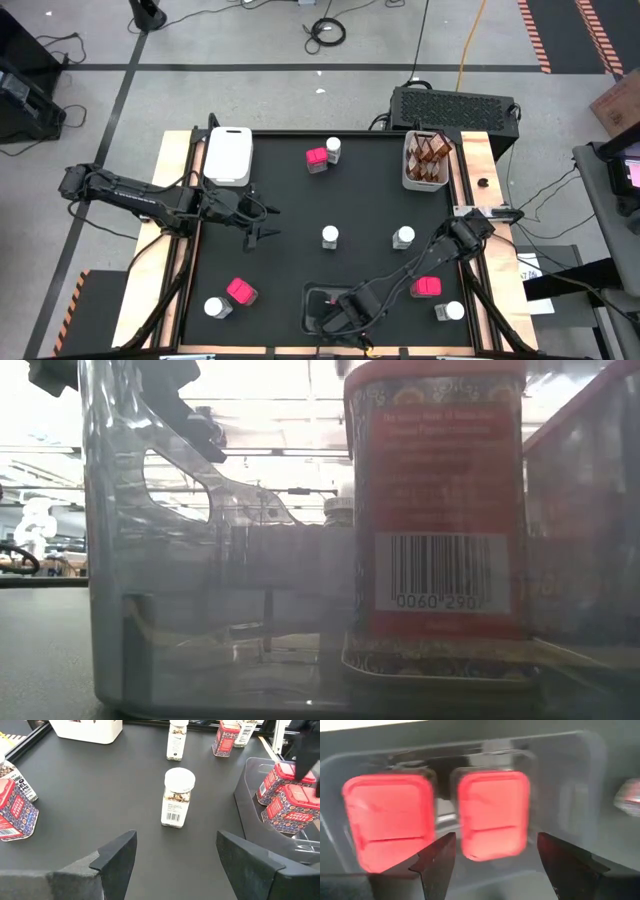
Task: Sort spices by type
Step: Put the red seasoning can into the black bin
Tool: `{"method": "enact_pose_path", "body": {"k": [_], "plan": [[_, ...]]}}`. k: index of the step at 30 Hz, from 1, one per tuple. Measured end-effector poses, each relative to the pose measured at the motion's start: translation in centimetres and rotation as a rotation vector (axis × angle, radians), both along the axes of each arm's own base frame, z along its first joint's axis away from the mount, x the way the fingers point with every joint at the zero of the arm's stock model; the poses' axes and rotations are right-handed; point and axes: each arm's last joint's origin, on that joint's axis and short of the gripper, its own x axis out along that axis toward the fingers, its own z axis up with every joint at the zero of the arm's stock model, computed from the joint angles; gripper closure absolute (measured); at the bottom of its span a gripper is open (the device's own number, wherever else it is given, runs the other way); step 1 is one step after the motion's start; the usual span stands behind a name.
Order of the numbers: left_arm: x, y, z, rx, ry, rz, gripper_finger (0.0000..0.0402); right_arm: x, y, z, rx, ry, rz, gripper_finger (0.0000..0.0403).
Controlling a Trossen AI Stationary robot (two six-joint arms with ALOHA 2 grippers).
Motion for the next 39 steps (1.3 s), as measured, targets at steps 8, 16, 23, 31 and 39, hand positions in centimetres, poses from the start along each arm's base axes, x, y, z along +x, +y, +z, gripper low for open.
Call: {"method": "enact_pose_path", "body": {"k": [8,16,23,31,39], "plan": [[0.0,0.0,0.0,0.0,0.0,0.0,0.0125,1.1,0.1,2.9,0.075,-0.134,-0.023,0.0137],[0.0,0.0,0.0,-0.002,-0.004,0.001,0.0125,2.9,-0.7,2.6,0.124,-0.204,0.004,0.0283],[0.0,0.0,0.0,-0.004,-0.003,-0.001,0.0125,3.5,-1.7,2.6,0.236,-0.14,0.008,0.039],[0.0,0.0,0.0,-0.005,-0.001,-0.004,0.0125,3.6,-1.8,-0.6,0.199,-0.115,0.022,0.04],[0.0,0.0,0.0,-0.009,0.001,-0.004,0.0125,3.6,-2.0,-2.5,0.179,-0.111,0.021,0.0402]]}}
